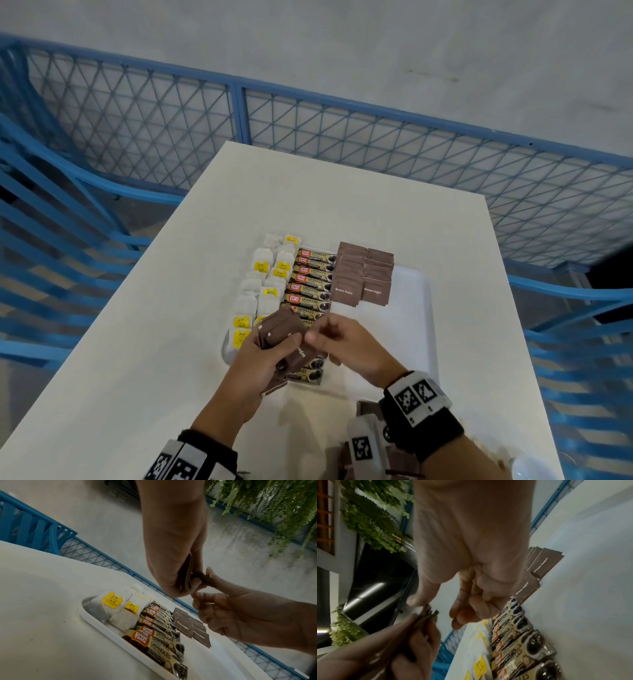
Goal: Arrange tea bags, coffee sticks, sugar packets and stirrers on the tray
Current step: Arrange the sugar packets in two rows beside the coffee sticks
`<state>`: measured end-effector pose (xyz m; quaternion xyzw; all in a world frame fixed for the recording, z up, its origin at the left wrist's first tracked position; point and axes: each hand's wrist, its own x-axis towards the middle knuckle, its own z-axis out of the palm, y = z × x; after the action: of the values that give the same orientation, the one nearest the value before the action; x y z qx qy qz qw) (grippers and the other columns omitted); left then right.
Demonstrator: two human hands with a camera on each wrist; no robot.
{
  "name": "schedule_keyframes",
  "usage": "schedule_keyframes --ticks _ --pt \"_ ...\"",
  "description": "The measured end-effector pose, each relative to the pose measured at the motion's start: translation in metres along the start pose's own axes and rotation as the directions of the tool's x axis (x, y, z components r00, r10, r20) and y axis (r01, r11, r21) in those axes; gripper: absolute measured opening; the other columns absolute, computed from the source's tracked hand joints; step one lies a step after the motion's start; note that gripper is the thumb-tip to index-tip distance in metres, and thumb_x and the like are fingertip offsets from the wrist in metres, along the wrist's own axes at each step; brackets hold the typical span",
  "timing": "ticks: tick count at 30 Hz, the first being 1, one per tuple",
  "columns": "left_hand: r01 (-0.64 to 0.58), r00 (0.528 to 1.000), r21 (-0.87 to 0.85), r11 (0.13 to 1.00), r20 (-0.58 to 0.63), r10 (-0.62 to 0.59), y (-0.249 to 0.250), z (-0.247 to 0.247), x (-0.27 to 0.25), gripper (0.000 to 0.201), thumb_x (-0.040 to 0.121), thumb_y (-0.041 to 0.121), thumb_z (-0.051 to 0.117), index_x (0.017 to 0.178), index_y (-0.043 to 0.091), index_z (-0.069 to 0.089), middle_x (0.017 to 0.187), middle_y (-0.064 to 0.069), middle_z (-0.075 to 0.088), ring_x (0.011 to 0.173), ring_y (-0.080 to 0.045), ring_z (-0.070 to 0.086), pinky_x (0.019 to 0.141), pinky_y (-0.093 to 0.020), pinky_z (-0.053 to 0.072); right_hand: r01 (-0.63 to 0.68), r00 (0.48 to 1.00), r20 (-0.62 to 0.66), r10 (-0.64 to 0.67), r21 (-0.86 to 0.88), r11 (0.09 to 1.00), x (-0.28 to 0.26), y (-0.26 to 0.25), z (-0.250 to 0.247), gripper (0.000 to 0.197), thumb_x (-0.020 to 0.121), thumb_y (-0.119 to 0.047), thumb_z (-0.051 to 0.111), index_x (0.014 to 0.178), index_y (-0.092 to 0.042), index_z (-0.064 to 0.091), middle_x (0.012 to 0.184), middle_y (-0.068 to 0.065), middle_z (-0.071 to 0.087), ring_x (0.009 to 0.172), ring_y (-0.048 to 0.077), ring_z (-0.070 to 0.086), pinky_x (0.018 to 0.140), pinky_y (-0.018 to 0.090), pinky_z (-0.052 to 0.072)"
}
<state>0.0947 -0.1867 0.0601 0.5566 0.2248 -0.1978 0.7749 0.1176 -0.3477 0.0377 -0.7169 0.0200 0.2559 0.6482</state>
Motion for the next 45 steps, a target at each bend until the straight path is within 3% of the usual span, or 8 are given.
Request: schedule_keyframes --ticks 7,12,19,25,30,35,41,45 --pt "0.014 1.000 -0.034 0.999 -0.021 -0.015 -0.003 -0.004 0.002 0.027 0.089 0.022 0.060 0.116 0.022 0.062 0.098 -0.011 0.072 0.083 -0.026 0.069 0.063 -0.030 0.050 -0.028 0.998 0.061 0.025 0.051 0.998 -0.006 0.000 0.005 0.013 0.084 -0.012 0.067 0.080 -0.013 0.055 0.068 0.000 0.062 0.053 0.010 0.056 0.046 0.016 0.041" --pt "0.008 1.000 -0.053 0.999 -0.021 -0.009 -0.005 -0.004 0.005 0.030 0.090 0.013 0.057 0.121 0.016 0.058 0.083 -0.008 0.069 0.061 -0.018 0.061 0.046 -0.024 0.047 -0.055 0.995 0.089 0.045 0.120 0.991 -0.009 -0.006 -0.003 0.003 0.092 -0.007 0.054 0.094 -0.009 0.055 0.076 0.003 0.065 0.060 0.012 0.064 0.051 0.020 0.050" --pt "0.034 0.999 -0.082 0.996 -0.020 -0.036 -0.007 -0.007 0.009 0.029 0.090 0.010 0.057 0.119 0.014 0.058 0.079 -0.012 0.065 0.051 -0.018 0.058 0.042 -0.022 0.046 0.000 0.992 -0.119 0.048 0.376 0.927 -0.004 0.003 -0.038 0.022 0.095 0.001 0.043 0.107 -0.015 0.052 0.078 0.000 0.061 0.071 0.014 0.060 0.058 0.022 0.043" --pt "0.051 0.998 -0.064 0.997 -0.026 -0.053 -0.009 -0.007 0.014 0.032 0.090 0.010 0.058 0.122 0.014 0.056 0.082 -0.013 0.065 0.051 -0.018 0.059 0.041 -0.023 0.045 -0.045 0.817 -0.540 0.201 0.288 0.956 0.018 0.027 -0.086 0.010 0.086 -0.002 0.062 0.090 -0.009 0.057 0.079 0.004 0.062 0.065 0.014 0.056 0.058 0.020 0.042" --pt "0.055 0.998 -0.068 0.996 -0.023 -0.056 -0.010 -0.007 0.017 0.031 0.090 0.009 0.057 0.120 0.013 0.057 0.081 -0.012 0.065 0.054 -0.019 0.059 0.041 -0.023 0.046 -0.077 0.698 -0.678 0.230 0.248 0.966 0.034 0.049 -0.109 0.008 0.084 0.002 0.063 0.080 -0.006 0.061 0.072 0.006 0.061 0.060 0.015 0.054 0.053 0.013 0.049" --pt "0.065 0.997 -0.085 0.994 -0.025 -0.068 -0.009 -0.007 0.020 0.026 0.089 0.005 0.055 0.114 0.012 0.058 0.078 -0.014 0.064 0.054 -0.021 0.058 0.041 -0.024 0.047 -0.135 0.640 -0.732 0.233 0.192 0.972 0.042 0.062 -0.111 0.005 0.082 -0.001 0.066 0.082 -0.004 0.063 0.071 0.008 0.063 0.059 0.016 0.057 0.067 0.026 0.053" --pt "0.074 0.997 -0.066 0.995 -0.028 -0.076 -0.012 -0.005 0.020 0.028 0.089 0.001 0.052 0.111 0.018 0.060 0.083 -0.010 0.067 0.066 -0.022 0.061 0.055 -0.027 0.047 -0.292 0.601 -0.788 0.134 -0.060 0.955 0.042 0.056 -0.104 0.011 0.081 -0.014 0.069 0.085 -0.008 0.061 0.077 0.003 0.062 0.072 0.016 0.055 0.056 0.017 0.038" --pt "0.046 0.999 0.014 0.999 -0.003 -0.046 -0.012 -0.002 0.016 0.028 0.088 0.001 0.056 0.105 0.024 0.062 0.081 -0.004 0.069 0.065 -0.018 0.063 0.048 -0.024 0.045 -0.243 0.624 -0.781 0.033 -0.154 0.958 0.041 0.054 -0.086 0.015 0.081 -0.010 0.067 0.088 -0.011 0.054 0.090 0.011 0.060 0.079 0.018 0.052 0.062 0.019 0.035"
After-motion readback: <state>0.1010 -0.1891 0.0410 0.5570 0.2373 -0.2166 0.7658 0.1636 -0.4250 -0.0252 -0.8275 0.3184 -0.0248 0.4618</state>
